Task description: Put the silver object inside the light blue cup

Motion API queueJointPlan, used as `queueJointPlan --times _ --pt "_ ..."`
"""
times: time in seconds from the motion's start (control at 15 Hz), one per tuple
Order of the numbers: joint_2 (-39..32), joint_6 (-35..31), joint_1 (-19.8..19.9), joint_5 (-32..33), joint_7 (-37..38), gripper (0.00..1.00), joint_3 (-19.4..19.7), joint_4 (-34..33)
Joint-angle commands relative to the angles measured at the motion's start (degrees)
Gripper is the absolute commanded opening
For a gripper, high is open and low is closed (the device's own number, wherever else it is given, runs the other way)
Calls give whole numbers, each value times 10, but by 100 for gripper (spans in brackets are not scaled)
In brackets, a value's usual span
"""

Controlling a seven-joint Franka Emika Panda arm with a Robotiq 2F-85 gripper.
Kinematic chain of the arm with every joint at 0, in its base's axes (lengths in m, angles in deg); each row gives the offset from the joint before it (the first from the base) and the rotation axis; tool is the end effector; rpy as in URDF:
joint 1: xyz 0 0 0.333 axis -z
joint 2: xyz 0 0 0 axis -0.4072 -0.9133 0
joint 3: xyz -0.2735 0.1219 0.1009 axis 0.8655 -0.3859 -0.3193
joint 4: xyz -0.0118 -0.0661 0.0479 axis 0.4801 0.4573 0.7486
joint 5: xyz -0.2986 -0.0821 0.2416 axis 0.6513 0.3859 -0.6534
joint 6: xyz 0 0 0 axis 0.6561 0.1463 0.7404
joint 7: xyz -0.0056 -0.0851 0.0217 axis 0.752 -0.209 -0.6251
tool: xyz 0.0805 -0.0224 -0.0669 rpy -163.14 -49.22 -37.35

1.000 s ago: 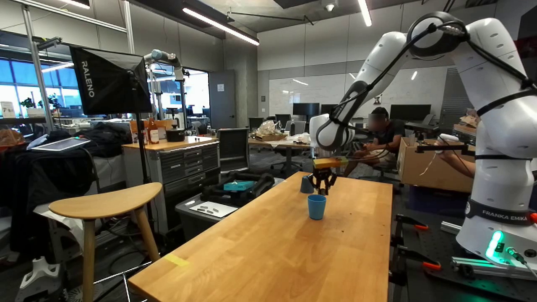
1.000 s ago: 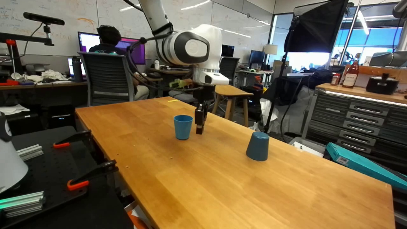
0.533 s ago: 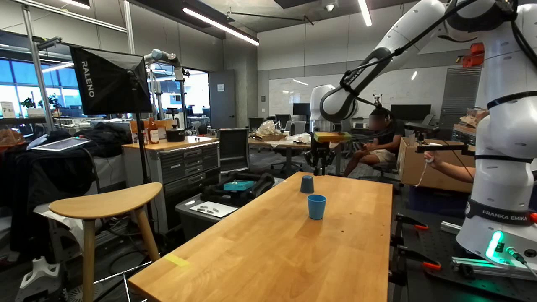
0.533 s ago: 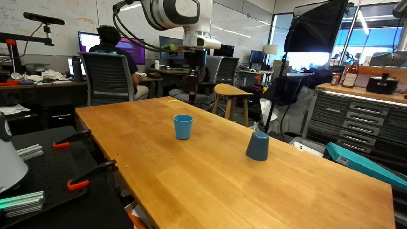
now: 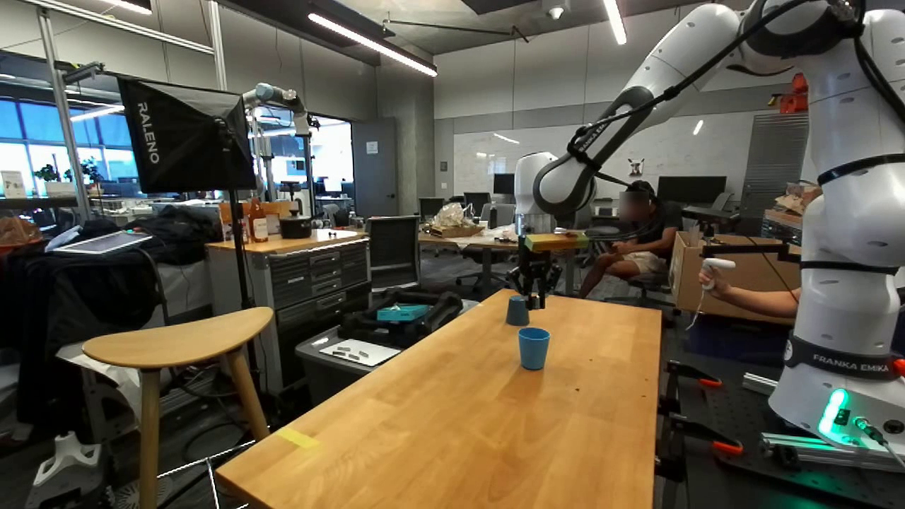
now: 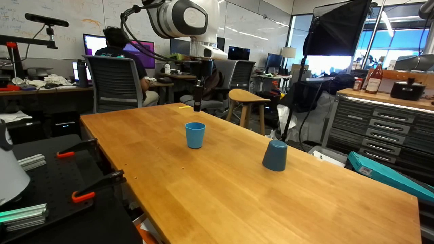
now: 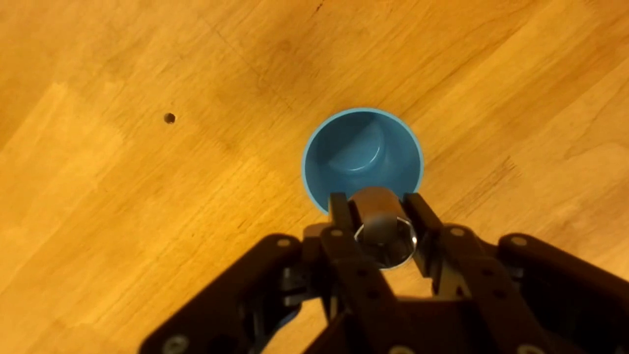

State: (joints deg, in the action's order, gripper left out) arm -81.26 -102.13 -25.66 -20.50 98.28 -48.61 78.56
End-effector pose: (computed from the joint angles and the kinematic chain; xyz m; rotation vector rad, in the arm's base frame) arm 0.5288 -0.0182 0.2789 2.9019 -1.1321 -0.0597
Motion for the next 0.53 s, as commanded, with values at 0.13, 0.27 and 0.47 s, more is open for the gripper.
queueJointPlan --times 0.13,0.27,0.47 --pt "-64 2 -5 -5 7 17 2 -40" --pt "-81 -1 -7 -6 8 17 3 -48" --pt "-98 -17 -11 -7 5 17 4 -49"
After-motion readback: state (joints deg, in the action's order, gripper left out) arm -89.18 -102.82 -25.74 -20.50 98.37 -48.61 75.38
